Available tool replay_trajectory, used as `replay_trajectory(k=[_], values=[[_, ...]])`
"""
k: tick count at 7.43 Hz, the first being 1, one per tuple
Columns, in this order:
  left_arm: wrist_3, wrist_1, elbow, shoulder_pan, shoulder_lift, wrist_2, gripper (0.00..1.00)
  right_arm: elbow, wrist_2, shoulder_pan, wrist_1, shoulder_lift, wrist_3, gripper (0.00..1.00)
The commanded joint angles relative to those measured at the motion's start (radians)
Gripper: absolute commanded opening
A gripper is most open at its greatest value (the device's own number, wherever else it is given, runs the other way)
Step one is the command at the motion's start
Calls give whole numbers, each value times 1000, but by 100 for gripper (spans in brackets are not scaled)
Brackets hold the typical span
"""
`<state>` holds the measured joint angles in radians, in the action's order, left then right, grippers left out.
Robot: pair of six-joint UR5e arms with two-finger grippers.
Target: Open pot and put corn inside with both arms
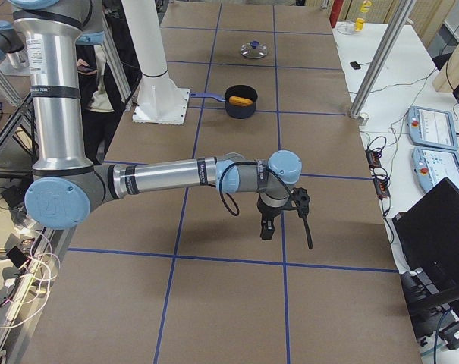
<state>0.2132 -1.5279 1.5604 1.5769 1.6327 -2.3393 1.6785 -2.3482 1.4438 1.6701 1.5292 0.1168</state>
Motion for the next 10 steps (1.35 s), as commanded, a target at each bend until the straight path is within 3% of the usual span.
replay_trajectory(k=[1,3,5,10], values=[[0,0,7,0,-1,0,97,-22,9,0,-1,-3,0,100],[0,-2,6,0,-7,0,97,-26,4,0,-9,-9,-6,100],[0,-2,7,0,-7,0,97,-36,12,0,-88,-6,1,100],[-2,-5,15,0,-13,0,97,-45,26,0,-92,-1,3,100]])
